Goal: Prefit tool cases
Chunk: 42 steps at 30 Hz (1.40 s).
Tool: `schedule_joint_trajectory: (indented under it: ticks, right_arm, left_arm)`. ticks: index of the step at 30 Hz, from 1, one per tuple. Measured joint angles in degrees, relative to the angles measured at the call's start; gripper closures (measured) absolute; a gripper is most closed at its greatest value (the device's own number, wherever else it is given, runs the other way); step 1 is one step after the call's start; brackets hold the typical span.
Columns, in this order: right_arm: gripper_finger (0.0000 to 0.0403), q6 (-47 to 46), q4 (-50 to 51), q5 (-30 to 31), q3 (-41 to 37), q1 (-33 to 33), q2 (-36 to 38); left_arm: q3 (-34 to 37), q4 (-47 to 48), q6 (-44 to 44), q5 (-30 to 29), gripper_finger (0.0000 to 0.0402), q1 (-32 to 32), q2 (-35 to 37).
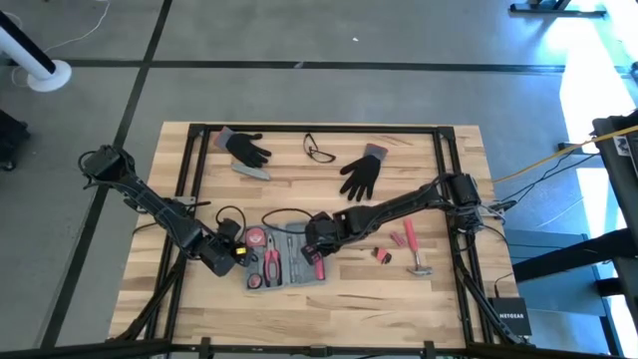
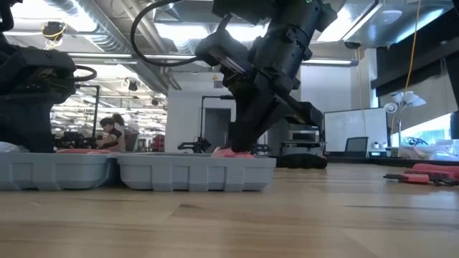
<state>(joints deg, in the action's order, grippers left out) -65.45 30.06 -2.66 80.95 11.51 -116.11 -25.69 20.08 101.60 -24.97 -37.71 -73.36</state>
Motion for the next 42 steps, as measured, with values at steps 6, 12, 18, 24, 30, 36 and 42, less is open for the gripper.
schedule_joint_trajectory:
  ticks: [6,12,18,24,30,36,42]
  right_arm:
    - [0.0403,-0.59,-0.04,-0.74,0.0,1.42,0.0]
    - [0.0403,-2.3,-1.78,0.54,0.0,1.75,-1.01]
    - [0.0403,-4.78,-5.43,1.58,0.11,1.68,-2.46]
    - [0.0403,-5.2,-7.04,3.78,0.88,1.07,-2.84]
    - [0.0403,-3.95,-6.08,4.67,3.02,1.07,-2.84]
    - [0.0403,-1.28,0.65,4.15,4.46,0.97,-2.82]
    - [0.0403,0.0,-0.84,5.32,4.68,-1.15,-1.67]
  left_arm:
    - [0.0,0.02,0.06,0.02,0.0295,0.0,0.0]
    - [0.0,0.04,1.74,0.06,0.0295,0.0,0.0]
    - [0.0,0.16,1.55,0.29,0.0295,-0.07,0.0]
    - [0.0,0.06,1.49,0.15,0.0295,-0.07,0.0]
    - [0.0,-0.15,0.22,-0.02,0.0295,-0.04,0.0]
    - [0.0,-0.12,0.37,0.0,0.0295,-0.04,0.0]
    - [0.0,-0.16,0.42,0.04,0.0295,-0.04,0.0]
